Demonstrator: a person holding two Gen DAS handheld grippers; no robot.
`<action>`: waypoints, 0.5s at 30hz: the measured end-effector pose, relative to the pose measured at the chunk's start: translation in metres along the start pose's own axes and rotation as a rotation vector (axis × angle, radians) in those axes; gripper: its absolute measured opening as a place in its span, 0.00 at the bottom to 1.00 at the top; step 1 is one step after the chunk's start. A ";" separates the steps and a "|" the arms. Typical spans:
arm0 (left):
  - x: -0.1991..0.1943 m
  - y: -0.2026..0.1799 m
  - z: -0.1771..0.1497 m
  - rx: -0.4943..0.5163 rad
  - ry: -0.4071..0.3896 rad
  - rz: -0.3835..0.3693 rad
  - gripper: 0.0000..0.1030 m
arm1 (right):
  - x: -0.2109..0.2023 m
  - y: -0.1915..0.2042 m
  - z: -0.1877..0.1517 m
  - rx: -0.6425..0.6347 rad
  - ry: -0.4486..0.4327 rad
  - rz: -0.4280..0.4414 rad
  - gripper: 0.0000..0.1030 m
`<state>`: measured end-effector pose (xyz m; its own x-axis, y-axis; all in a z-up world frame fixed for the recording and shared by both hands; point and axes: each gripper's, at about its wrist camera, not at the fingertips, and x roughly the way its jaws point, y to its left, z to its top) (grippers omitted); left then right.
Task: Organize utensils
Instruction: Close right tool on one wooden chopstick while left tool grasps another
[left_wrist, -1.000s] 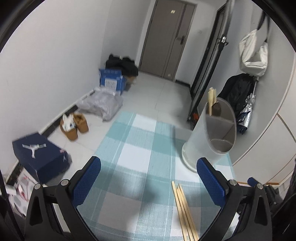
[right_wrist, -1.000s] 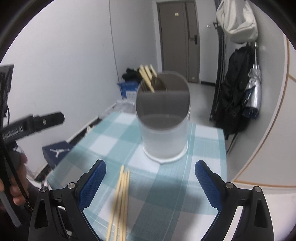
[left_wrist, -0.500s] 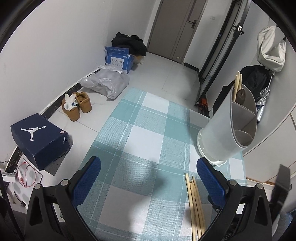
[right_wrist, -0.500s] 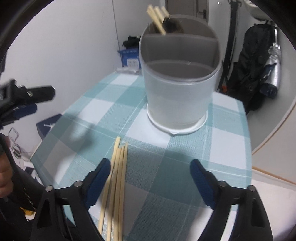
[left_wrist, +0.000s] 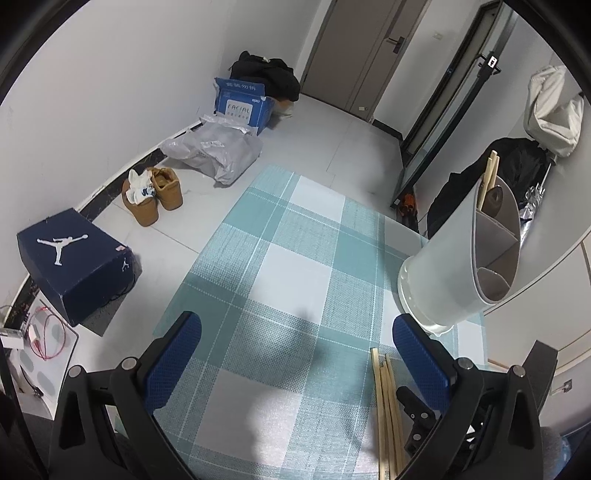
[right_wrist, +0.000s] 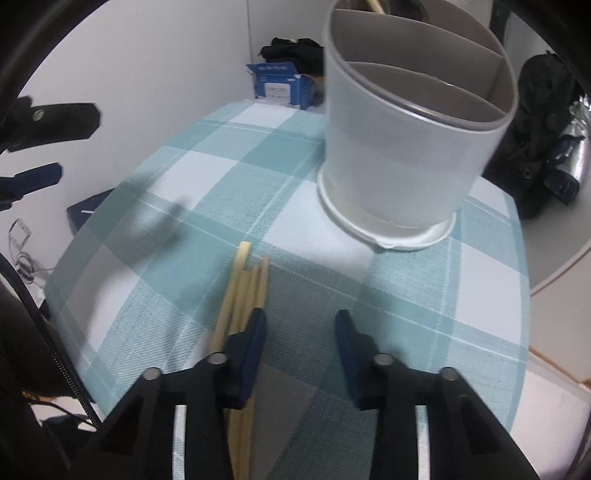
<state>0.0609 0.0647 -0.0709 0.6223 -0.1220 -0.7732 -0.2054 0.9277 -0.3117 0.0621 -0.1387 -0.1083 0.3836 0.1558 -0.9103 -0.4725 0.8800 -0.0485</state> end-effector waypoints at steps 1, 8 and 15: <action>0.000 0.000 0.000 -0.004 0.002 -0.001 0.99 | -0.001 0.002 0.000 -0.011 -0.002 -0.011 0.30; -0.001 -0.001 -0.001 -0.001 0.000 0.005 0.99 | 0.002 0.007 0.002 -0.019 0.017 0.011 0.30; -0.005 0.002 0.000 -0.004 -0.012 0.012 0.99 | 0.006 0.012 0.003 -0.040 0.029 0.008 0.22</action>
<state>0.0576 0.0671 -0.0680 0.6289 -0.1061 -0.7702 -0.2166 0.9275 -0.3046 0.0607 -0.1265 -0.1129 0.3570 0.1489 -0.9222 -0.5067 0.8602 -0.0572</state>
